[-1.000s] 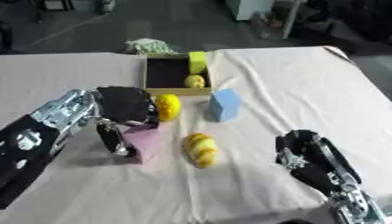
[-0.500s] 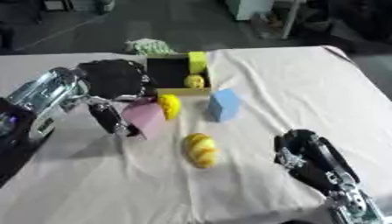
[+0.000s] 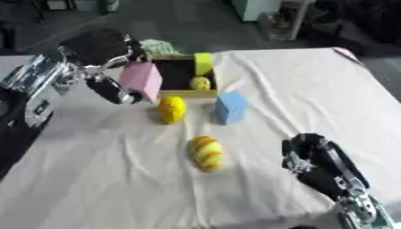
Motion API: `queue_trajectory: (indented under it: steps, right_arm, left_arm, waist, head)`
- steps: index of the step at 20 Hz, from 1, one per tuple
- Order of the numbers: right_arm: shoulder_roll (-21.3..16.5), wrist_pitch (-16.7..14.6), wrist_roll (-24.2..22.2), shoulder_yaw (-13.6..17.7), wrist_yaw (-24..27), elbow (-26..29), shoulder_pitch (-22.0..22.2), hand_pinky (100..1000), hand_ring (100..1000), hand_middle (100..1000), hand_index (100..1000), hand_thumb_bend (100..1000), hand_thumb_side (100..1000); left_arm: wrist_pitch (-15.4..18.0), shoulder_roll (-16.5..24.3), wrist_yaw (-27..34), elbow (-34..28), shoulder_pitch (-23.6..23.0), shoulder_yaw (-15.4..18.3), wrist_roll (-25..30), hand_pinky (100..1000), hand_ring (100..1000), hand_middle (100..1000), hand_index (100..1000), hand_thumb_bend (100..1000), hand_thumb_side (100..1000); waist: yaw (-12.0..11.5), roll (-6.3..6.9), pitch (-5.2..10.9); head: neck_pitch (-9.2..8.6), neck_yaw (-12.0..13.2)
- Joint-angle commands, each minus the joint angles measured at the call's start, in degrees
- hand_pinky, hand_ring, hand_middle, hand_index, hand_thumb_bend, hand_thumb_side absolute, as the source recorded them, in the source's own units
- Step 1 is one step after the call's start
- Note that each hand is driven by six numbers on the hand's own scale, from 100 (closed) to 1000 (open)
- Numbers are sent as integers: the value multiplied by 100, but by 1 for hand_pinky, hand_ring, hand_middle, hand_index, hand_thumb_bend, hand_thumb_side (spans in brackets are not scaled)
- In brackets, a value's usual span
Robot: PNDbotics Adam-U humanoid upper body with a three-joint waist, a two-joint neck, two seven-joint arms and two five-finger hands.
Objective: Pick up objects on the table and place them in the box.
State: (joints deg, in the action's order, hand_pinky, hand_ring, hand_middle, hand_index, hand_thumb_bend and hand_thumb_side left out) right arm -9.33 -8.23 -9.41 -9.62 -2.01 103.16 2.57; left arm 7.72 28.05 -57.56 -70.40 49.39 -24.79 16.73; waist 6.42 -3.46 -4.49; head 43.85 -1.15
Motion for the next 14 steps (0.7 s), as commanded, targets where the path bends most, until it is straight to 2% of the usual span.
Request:
queue_trajectory:
  steps: [1, 7, 12, 13, 14]
  right_arm:
    - [-4, -3, -32, -21, 39, 62, -59, 390, 330, 270, 527, 100, 282]
    - [33, 3, -66, -47, 57, 59, -108, 390, 329, 270, 527, 100, 282]
    - [38, 4, -71, -49, 60, 57, -116, 390, 329, 270, 527, 100, 282]
    - [74, 4, -75, -57, 68, 59, -154, 391, 329, 269, 527, 100, 283]
    - [109, 7, -83, -64, 76, 60, -210, 391, 329, 269, 527, 100, 284]
  left_arm:
    - [-208, -117, -172, 398, 183, 223, -213, 742, 626, 525, 734, 100, 265]
    - [-476, -259, -144, 783, 251, 365, -732, 746, 643, 549, 754, 100, 253]
    - [-535, -265, -73, 828, 252, 343, -867, 746, 643, 549, 754, 100, 253]
    - [-553, -246, -42, 782, 250, 374, -901, 752, 673, 595, 787, 100, 248]
    - [-583, -202, 7, 716, 246, 390, -963, 752, 676, 600, 790, 100, 247]
  waist:
    - [31, -5, 42]
    - [87, -28, -7]
    - [95, -29, -13]
    - [139, -46, -61]
    - [182, -54, -118]
  head:
    - [27, 44]
    - [27, 129]
    - [27, 139]
    - [27, 208]
    - [20, 266]
